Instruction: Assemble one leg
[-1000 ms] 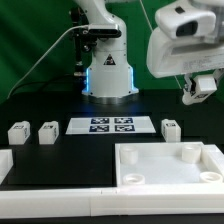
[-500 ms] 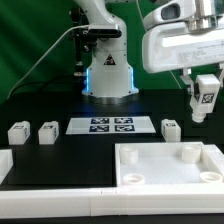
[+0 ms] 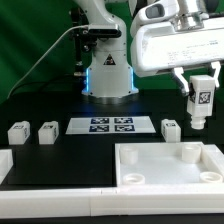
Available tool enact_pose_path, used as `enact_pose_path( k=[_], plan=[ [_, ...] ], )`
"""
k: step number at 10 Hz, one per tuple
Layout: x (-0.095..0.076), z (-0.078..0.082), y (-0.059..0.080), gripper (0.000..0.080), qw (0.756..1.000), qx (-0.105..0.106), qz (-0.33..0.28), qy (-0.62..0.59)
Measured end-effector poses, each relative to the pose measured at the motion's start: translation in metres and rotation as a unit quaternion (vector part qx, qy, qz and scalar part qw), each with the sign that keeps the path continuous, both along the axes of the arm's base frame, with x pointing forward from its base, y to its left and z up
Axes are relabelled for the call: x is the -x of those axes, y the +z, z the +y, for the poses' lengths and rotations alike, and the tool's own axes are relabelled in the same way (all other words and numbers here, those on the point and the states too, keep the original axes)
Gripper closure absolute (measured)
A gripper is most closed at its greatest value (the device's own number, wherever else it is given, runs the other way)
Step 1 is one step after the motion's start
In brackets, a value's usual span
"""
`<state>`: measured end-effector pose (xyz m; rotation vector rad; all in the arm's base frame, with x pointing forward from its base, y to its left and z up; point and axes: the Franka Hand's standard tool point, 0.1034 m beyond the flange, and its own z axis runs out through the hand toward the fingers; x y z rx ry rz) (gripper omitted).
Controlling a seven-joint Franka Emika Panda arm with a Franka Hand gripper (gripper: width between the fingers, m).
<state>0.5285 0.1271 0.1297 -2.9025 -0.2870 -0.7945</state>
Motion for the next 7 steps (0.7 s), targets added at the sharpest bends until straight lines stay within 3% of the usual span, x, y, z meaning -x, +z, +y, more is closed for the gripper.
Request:
enact_pose_path(
  k=[2, 3, 4, 5, 7],
  plan=[
    [0.0, -0.002, -0.003, 0.0502, 1.0, 0.002, 0.002, 0.002],
    [-0.009, -0.016, -0.017, 0.0502, 1.0, 0.01, 0.009, 0.006],
    [-0.034, -0.027, -0.018, 0.0502, 1.0, 0.009, 0.014, -0.002],
    [-0.055, -0.028, -0.008, 0.0502, 1.0, 0.008, 0.004, -0.002],
    [-0.077, -0.026, -0.001, 0.0502, 1.0, 0.003, -0.001, -0.006]
  ],
)
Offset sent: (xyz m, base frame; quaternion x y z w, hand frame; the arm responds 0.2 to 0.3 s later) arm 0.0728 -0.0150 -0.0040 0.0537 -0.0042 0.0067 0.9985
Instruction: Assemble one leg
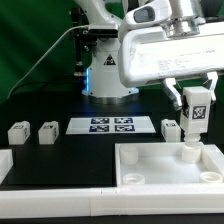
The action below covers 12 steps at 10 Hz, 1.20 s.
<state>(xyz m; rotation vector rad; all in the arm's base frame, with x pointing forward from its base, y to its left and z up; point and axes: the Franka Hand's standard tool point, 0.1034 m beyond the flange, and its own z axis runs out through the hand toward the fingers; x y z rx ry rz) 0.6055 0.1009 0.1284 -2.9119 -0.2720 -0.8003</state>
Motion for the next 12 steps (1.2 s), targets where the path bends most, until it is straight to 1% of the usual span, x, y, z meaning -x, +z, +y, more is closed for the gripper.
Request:
enact_pose_path(
  k=[1, 3, 6, 7, 8, 10, 12],
  plan=[
    [-0.003, 0.003, -0.004, 0.0502, 1.0, -0.003, 0.0, -0.001],
    [0.0, 0.017, -0.016, 0.0502, 1.0, -0.009, 0.005, 0.001],
    [-0.009, 0.019, -0.022, 0.0502, 1.0, -0.013, 0.004, -0.004],
    [-0.011, 0.015, -0.024, 0.0502, 1.0, -0.01, 0.003, -0.001],
    [-0.012, 0.014, -0.027, 0.0502, 1.0, -0.009, 0.004, -0.001],
    [-0.011, 0.017, -0.037, 0.0502, 1.0, -0.01, 0.011, 0.0],
    [-0.014, 0.015, -0.039, 0.0502, 1.0, -0.011, 0.005, -0.001]
  ],
)
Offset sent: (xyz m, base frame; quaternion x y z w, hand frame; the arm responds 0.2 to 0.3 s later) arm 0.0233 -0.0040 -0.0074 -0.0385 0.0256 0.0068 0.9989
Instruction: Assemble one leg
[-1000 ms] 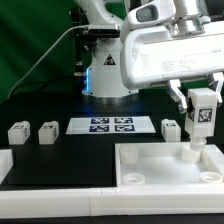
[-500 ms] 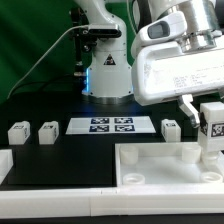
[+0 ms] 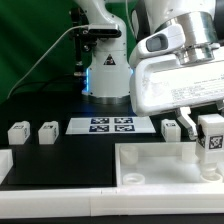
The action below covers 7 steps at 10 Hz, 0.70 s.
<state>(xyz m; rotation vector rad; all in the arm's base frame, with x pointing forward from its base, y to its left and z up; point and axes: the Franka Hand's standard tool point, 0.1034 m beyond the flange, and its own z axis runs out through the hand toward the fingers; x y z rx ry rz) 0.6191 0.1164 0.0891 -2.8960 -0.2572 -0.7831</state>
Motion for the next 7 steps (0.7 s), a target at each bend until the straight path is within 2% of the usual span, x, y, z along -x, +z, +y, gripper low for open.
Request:
enact_pose_path(
  k=[3, 5, 7],
  plan=[
    [-0.007, -0.001, -0.001, 0.0502, 1.0, -0.001, -0.005, -0.001],
    [-0.009, 0.001, -0.01, 0.0502, 1.0, -0.003, -0.001, -0.001],
    [-0.008, 0.002, -0.012, 0.0502, 1.0, -0.004, -0.014, -0.003]
  ],
)
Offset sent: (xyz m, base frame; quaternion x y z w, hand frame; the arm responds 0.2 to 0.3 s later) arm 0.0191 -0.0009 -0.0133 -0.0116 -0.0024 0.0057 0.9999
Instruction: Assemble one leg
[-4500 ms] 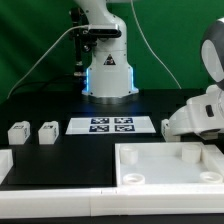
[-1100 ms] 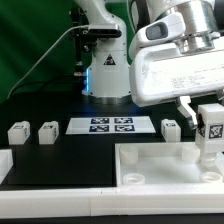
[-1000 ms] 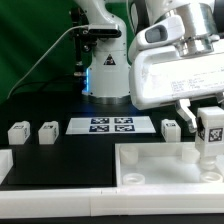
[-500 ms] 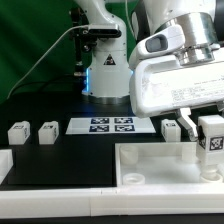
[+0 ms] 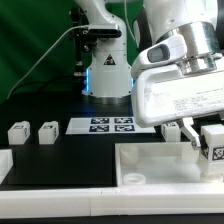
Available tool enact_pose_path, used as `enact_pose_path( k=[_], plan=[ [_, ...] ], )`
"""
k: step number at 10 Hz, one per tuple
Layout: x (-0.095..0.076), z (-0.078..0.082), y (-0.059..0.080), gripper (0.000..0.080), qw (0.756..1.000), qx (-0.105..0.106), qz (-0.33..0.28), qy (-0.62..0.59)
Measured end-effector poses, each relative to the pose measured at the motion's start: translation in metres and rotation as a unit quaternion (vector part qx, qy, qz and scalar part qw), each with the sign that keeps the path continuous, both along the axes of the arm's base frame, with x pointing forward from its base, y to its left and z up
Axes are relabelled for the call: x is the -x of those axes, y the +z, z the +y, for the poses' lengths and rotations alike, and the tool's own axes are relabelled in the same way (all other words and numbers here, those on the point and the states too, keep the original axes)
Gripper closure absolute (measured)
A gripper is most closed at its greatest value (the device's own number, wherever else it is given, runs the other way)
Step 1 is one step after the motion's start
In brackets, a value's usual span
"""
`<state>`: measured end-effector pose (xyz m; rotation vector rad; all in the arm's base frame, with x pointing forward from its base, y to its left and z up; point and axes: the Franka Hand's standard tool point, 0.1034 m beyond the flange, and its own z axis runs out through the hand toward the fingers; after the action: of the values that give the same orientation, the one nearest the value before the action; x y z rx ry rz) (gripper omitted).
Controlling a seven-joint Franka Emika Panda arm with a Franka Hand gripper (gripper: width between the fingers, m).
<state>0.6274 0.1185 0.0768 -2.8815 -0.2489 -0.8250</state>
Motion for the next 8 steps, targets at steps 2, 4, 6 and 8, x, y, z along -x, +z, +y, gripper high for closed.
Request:
enact_pose_path(
  k=[2, 4, 6, 8],
  plan=[
    [0.0052, 0.0004, -0.0002, 0.0502, 1.0, 0.0, -0.026, -0.003],
    [0.0053, 0.0003, -0.0001, 0.0502, 1.0, -0.003, -0.027, -0.011],
    [0.0048, -0.0017, 0.0003, 0.0502, 1.0, 0.0, -0.013, -0.007],
    [0.0039, -0.0045, -0.0002, 0.0502, 1.0, 0.004, -0.007, -0.002]
  ],
)
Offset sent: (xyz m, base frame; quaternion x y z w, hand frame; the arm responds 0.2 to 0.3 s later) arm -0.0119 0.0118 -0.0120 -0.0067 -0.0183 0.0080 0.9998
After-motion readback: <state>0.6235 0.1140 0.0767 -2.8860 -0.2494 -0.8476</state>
